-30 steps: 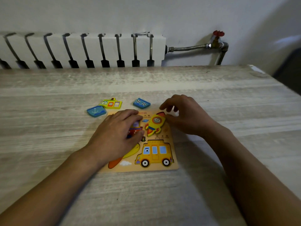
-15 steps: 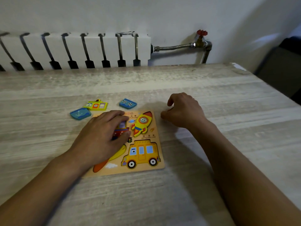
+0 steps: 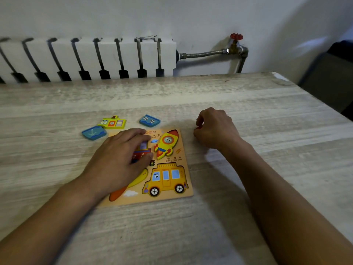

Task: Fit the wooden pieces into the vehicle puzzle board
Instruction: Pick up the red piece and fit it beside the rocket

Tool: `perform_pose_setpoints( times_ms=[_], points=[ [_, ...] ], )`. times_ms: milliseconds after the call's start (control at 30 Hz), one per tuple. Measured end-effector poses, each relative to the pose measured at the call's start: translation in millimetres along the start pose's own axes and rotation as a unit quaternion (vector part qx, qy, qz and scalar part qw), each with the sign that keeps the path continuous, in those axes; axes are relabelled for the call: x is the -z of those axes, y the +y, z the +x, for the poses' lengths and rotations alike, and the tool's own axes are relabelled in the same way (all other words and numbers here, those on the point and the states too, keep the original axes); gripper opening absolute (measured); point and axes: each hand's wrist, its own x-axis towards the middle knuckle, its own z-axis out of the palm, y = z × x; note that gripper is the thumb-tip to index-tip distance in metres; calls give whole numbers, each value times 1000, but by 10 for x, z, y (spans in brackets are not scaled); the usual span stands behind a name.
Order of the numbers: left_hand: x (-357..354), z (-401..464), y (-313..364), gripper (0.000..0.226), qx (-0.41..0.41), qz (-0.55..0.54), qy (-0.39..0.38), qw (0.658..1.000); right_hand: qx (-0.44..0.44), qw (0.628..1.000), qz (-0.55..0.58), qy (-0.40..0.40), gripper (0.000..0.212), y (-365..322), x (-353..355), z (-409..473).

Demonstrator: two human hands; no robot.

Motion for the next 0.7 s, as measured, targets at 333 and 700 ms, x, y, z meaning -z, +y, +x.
perform_pose_setpoints(
  times_ms=[333,700],
  points=[
    [-13,2,-17,49,-4,0,10,1000,148,982,100,56,21,-125,-61,-46],
    [18,31,6,32,3,-123,85,989,310,939,140,45,22,-338,-85,-225]
  ],
)
